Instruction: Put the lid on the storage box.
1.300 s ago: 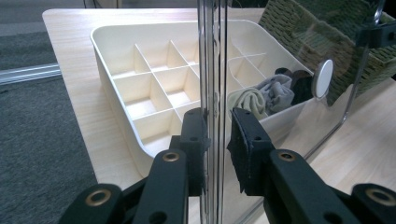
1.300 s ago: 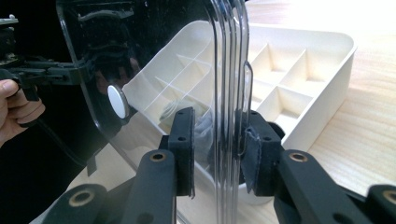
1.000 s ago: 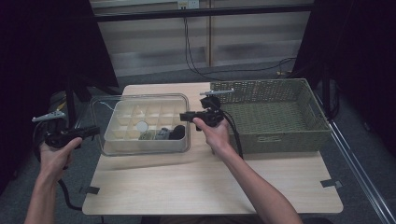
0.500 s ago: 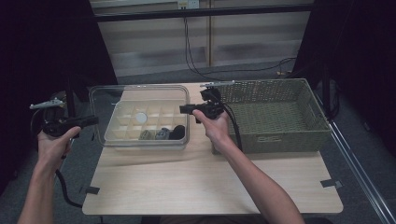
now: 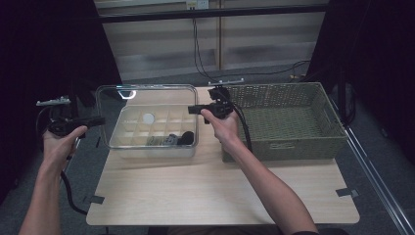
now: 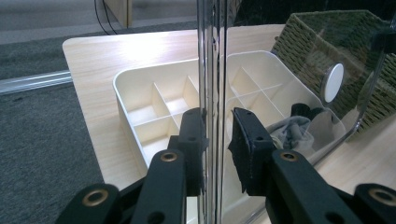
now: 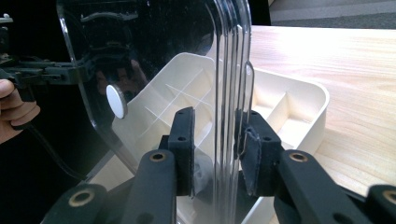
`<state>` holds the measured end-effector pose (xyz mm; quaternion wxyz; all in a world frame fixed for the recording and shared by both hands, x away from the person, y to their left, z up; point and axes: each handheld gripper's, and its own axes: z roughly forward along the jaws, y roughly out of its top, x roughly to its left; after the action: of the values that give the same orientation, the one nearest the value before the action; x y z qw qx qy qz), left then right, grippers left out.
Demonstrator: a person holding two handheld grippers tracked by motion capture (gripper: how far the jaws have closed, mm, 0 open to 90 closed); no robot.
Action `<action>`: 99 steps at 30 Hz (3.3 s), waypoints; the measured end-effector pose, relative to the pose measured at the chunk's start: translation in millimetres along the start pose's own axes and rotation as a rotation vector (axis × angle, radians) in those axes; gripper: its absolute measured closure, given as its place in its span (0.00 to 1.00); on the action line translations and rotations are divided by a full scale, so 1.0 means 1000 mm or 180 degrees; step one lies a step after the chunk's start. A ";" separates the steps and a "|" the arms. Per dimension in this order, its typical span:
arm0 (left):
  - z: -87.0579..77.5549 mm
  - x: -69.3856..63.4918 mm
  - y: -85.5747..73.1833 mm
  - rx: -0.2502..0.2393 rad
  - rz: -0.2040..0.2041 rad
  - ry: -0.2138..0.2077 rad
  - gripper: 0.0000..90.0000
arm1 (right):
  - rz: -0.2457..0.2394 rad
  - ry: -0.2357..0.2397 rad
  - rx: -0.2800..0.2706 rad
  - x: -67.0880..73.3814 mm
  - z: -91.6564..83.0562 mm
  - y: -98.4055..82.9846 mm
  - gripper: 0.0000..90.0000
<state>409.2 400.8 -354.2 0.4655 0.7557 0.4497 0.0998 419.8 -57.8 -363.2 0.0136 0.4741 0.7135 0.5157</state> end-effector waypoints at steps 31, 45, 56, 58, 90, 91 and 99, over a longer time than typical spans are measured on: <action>0.036 0.029 -0.001 0.0187 -0.0202 0.0049 0.75 | -0.0038 -0.0148 0.0131 -0.013 0.031 0.004 0.72; 0.052 0.037 -0.001 0.0303 -0.0204 0.0046 0.66 | 0.0022 -0.0264 0.0176 -0.022 0.048 0.002 0.64; 0.061 0.042 -0.005 0.0340 -0.0211 -0.0021 0.60 | 0.0016 -0.0359 0.0276 -0.025 0.059 0.001 0.57; 0.063 0.043 -0.005 0.0368 -0.0193 -0.0035 0.59 | 0.0023 -0.0377 0.0298 -0.025 0.060 0.001 0.56; 0.082 0.048 -0.011 0.0561 -0.0245 -0.0064 0.45 | 0.0169 -0.0627 0.0465 -0.030 0.085 -0.006 0.39; 0.083 0.049 -0.011 0.0585 -0.0216 -0.0069 0.45 | 0.0170 -0.0629 0.0468 -0.030 0.086 -0.006 0.38; 0.087 0.052 -0.015 0.0662 -0.0232 -0.0036 0.44 | 0.0166 -0.0702 0.0523 -0.032 0.090 -0.012 0.34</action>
<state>479.7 390.0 -427.6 0.3904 0.7836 0.4822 0.0313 475.2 -15.4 -429.3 0.0396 0.5458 0.7349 0.4005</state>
